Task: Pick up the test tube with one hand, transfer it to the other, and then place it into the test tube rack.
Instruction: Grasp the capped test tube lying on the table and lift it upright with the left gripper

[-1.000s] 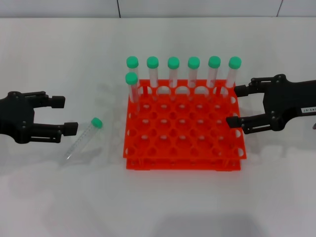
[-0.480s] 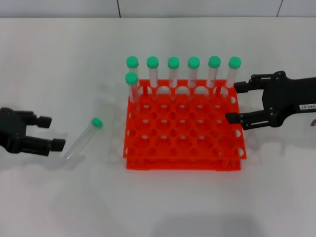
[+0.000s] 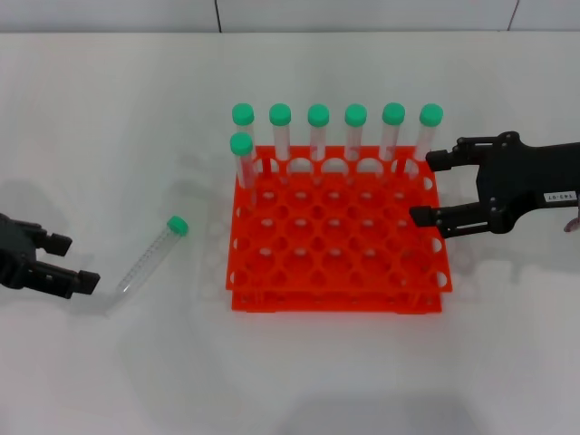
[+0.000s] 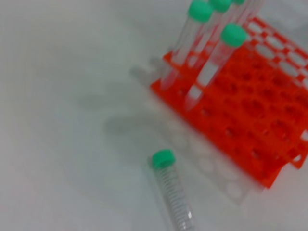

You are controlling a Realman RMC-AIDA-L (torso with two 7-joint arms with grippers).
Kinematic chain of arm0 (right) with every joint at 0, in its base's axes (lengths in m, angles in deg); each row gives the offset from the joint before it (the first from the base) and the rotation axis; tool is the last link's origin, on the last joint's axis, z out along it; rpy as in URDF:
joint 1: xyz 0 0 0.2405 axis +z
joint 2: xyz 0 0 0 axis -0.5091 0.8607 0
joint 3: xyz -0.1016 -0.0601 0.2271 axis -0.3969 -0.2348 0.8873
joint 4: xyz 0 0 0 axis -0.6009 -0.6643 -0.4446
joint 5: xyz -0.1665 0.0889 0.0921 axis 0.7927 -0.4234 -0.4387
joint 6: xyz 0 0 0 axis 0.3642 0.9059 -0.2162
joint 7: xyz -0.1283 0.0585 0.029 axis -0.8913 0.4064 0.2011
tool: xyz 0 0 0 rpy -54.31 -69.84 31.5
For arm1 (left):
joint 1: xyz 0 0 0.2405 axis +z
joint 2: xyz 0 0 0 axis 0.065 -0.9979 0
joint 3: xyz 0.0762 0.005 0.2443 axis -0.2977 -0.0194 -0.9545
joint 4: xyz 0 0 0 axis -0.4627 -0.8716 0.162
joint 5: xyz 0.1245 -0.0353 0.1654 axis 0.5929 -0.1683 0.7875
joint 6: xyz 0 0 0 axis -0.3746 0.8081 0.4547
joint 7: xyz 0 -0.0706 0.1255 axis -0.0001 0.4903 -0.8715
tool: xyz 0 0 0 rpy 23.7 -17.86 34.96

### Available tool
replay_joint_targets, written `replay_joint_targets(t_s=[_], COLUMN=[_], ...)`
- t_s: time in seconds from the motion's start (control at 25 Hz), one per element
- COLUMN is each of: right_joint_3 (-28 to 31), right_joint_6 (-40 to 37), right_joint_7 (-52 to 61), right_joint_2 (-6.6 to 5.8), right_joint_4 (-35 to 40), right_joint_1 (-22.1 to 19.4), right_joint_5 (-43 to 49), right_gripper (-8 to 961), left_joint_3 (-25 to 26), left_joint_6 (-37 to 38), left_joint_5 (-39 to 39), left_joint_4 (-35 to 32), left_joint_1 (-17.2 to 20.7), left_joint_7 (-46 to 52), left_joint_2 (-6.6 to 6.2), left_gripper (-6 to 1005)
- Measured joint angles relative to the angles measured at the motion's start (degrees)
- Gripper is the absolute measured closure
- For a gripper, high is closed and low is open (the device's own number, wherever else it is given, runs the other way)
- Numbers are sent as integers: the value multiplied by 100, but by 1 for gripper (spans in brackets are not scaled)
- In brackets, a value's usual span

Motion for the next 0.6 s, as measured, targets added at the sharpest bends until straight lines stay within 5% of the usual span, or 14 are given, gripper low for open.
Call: replay_joint_targets(t_s=[0.6], right_joint_3=[-63], right_joint_6=[0], right_joint_7=[-59], right_joint_2=[9], right_joint_4=[-7], right_joint_1=[75], right_joint_5=[-89], right_gripper=[156], left_joint_3=[-56], left_joint_6=[-380], left_joint_5=[844], left_joint_4=[844], left_joint_1=[-769], left_joint_7=[84], left_joint_2=[45], left_gripper=[129])
